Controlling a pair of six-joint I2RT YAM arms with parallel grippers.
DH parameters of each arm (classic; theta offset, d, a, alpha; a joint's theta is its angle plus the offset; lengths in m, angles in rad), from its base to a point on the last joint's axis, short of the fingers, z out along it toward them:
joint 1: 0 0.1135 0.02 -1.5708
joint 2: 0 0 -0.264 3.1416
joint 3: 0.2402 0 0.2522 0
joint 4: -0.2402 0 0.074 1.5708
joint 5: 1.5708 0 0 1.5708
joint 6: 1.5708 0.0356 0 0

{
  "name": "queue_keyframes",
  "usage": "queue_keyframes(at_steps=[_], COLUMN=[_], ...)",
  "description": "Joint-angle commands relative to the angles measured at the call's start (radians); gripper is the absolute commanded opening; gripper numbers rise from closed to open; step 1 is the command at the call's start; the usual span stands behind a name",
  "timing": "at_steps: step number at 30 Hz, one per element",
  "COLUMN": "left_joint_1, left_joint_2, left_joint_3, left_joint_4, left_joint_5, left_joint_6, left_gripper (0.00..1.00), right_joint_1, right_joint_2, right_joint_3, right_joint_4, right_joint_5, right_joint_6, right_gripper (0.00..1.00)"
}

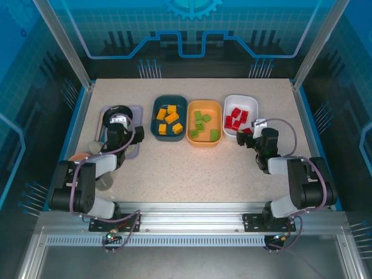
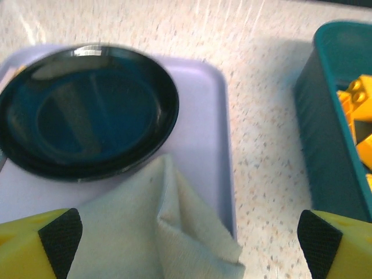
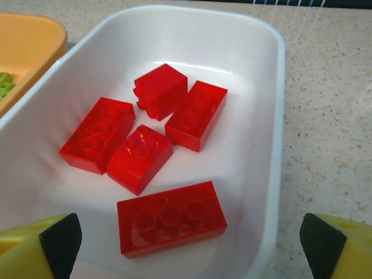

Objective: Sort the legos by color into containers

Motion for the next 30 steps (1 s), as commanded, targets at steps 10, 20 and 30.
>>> queue_keyframes(at_steps=[10, 20, 30], left_joint_1=[0.005, 0.004, -0.003], left_joint_2=[0.045, 0.046, 0.046], left_joint_3=[-0.082, -0.079, -0.077], left_joint_4=[0.238, 0.236, 0.232], left_joint_5=[-0.017, -0.02, -0.027], left_joint_6=[0.028, 0.03, 0.033], left_gripper=[0.99, 0.99, 0.99], right_joint_1=[0.022, 0.047, 0.035], right_joint_2=[0.007, 0.012, 0.012], right_joint_3=[-0.012, -0.005, 0.001], right_joint_4=[0.089, 0.082, 0.07], right_joint_5=[0.106, 0.137, 0.088], right_joint_6=[-0.006, -0.023, -0.03], right_gripper=[1.0, 1.0, 1.0])
